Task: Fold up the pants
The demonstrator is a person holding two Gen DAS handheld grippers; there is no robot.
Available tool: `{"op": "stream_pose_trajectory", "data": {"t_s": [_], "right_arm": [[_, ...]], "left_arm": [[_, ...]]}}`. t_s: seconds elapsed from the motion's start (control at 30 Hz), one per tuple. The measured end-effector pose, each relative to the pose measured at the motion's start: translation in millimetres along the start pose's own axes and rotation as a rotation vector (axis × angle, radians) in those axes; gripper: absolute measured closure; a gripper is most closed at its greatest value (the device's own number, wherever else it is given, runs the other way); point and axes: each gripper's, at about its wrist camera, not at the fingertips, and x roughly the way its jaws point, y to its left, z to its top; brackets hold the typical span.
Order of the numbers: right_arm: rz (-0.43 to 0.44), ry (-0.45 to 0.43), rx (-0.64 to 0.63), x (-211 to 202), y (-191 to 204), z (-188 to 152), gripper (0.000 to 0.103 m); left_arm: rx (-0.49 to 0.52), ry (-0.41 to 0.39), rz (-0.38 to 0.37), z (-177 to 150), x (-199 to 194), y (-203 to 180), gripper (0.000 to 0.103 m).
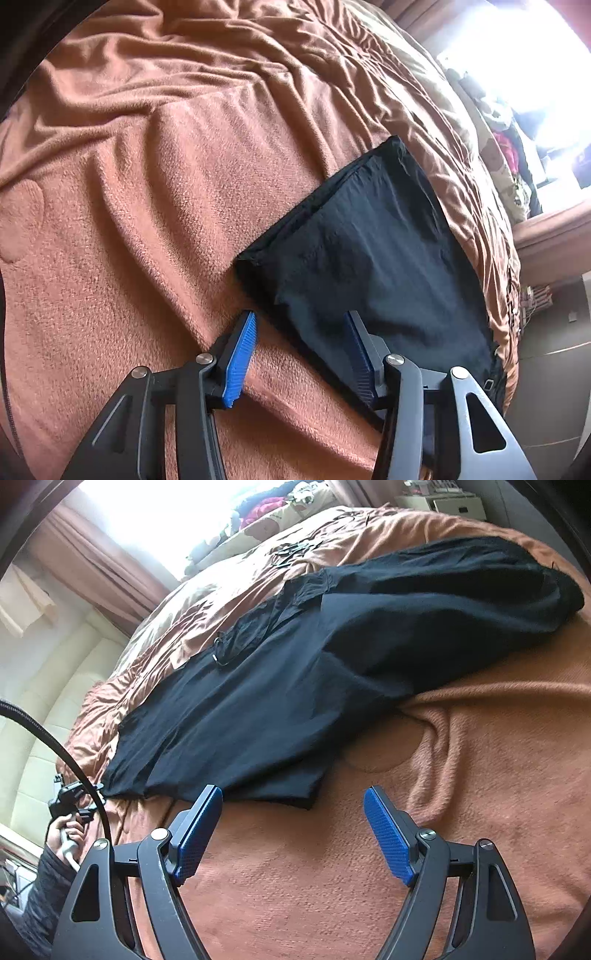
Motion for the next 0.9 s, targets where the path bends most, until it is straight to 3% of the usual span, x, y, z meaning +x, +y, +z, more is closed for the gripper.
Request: {"op": "stream_pose_trajectory", "data": {"t_s": [0.2, 0.53, 0.7, 0.77, 0.83, 0.9], "right_arm": [[0.022, 0.024, 0.055, 12.7, -9.0, -0.9, 0.025], [0.05, 0.016, 0.096, 23.7, -14.3, 3.5, 0.025], [0.092, 0.008, 0.138, 23.3, -22.9, 1.5, 0.025], [0.112, 0.005, 0.163, 23.9, -27.0, 1.7, 0.025], [0.117, 0.005, 0.179, 26.0, -29.9, 1.3, 0.025], [0.116, 0.004, 0.189, 28.5, -31.1, 1.2, 0.025]], "left_arm": [[-0.074, -0.01, -0.05, 11.4, 8.0, 13.1, 0.052], [-0.044, -0.063, -0.062, 14.6, 6.7, 12.5, 0.053], [-0.015, -0.077, -0.045, 11.2, 6.1, 8.5, 0.058], [0.001, -0.077, -0.031, 13.4, 7.6, 7.7, 0.064], [0.017, -0.081, -0.008, 15.7, 9.3, 7.3, 0.079], [0.022, -0.082, -0.007, 18.8, 11.2, 9.2, 0.086]]}}
